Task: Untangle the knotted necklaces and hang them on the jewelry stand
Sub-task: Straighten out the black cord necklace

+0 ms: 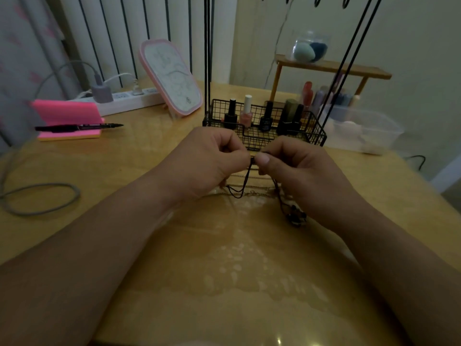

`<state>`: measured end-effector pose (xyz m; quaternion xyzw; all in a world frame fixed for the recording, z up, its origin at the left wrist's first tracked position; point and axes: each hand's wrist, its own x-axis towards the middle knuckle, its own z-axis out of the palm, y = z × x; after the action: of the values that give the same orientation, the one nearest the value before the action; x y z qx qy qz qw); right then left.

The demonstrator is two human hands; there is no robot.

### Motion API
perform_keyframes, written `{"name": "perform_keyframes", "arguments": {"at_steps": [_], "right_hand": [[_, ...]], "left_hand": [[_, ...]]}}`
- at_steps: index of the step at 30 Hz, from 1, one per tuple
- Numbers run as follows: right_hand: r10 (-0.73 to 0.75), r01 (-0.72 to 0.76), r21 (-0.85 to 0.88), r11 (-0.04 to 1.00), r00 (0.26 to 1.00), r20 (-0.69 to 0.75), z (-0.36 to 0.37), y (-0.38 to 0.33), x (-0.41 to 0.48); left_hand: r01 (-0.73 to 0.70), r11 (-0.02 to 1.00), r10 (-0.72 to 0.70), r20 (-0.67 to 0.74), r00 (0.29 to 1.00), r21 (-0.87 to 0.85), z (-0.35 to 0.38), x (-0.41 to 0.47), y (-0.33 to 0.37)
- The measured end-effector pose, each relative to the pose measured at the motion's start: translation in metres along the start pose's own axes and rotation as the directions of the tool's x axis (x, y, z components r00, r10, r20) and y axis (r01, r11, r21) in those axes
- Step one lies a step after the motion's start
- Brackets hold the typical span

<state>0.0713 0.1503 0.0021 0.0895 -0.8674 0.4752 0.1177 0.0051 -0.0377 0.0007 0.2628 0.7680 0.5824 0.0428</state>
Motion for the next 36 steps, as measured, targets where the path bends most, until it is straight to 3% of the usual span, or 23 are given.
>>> {"name": "perform_keyframes", "arguments": {"at_steps": [3, 7, 10, 17, 20, 22, 24, 26, 28, 30, 33, 34, 36], "right_hand": [[0.089, -0.08, 0.173, 0.982, 0.995, -0.041, 0.002, 0.004, 0.001], [0.242, -0.253, 0.455, 0.854, 0.967, 0.082, 0.0, 0.003, 0.005], [0.248, -0.284, 0.347, 0.894, 0.958, 0.144, -0.004, 0.006, 0.007], [0.156, -0.171, 0.034, 0.985, 0.95, 0.272, -0.011, 0.001, 0.0], [0.141, -0.15, 0.028, 0.988, 0.969, 0.204, -0.007, 0.0, -0.001], [0.16, -0.172, 0.163, 0.971, 0.984, 0.082, -0.007, 0.001, 0.001], [0.183, -0.182, 0.408, 0.895, 0.982, 0.036, -0.009, -0.001, 0.004], [0.192, -0.197, 0.618, 0.761, 0.978, 0.075, -0.012, -0.004, 0.005], [0.19, -0.243, 0.701, 0.67, 0.97, 0.154, -0.016, -0.006, 0.005], [0.209, -0.287, 0.588, 0.756, 0.958, 0.199, -0.02, -0.005, 0.005], [0.241, -0.271, 0.198, 0.942, 0.957, 0.163, -0.018, -0.002, 0.004], [0.228, -0.248, 0.147, 0.958, 0.963, 0.142, -0.017, -0.001, 0.003], [0.198, -0.216, 0.271, 0.938, 0.976, 0.093, -0.013, -0.002, 0.001]], "left_hand": [[0.015, 1.0, -0.015, 0.0, 1.0, 0.009, -0.001, 0.001, -0.001], [0.033, 0.999, -0.033, 0.002, 0.999, 0.022, 0.0, 0.001, -0.001], [0.029, 0.999, -0.029, -0.002, 1.0, 0.019, 0.0, 0.0, 0.0], [0.007, 0.999, -0.007, -0.001, 1.0, 0.038, 0.0, 0.0, 0.0], [0.006, 0.998, -0.008, 0.032, 0.999, 0.068, 0.002, -0.001, -0.001], [0.016, 0.997, -0.018, 0.028, 0.999, 0.082, 0.002, -0.001, -0.001], [0.028, 0.997, -0.03, 0.019, 0.999, 0.077, 0.001, 0.0, -0.001], [0.035, 0.997, -0.036, 0.021, 0.999, 0.063, 0.0, 0.0, -0.001], [0.032, 0.998, -0.034, 0.025, 0.999, 0.061, 0.0, 0.0, -0.001], [0.029, 0.998, -0.03, 0.017, 0.999, 0.057, 0.0, 0.0, -0.001], [0.029, 0.998, -0.029, -0.003, 1.0, 0.05, 0.0, 0.0, -0.001], [0.028, 0.998, -0.028, -0.006, 1.0, 0.052, 0.0, -0.001, 0.0], [0.031, 0.998, -0.03, -0.008, 1.0, 0.057, 0.0, -0.001, -0.001]]}}
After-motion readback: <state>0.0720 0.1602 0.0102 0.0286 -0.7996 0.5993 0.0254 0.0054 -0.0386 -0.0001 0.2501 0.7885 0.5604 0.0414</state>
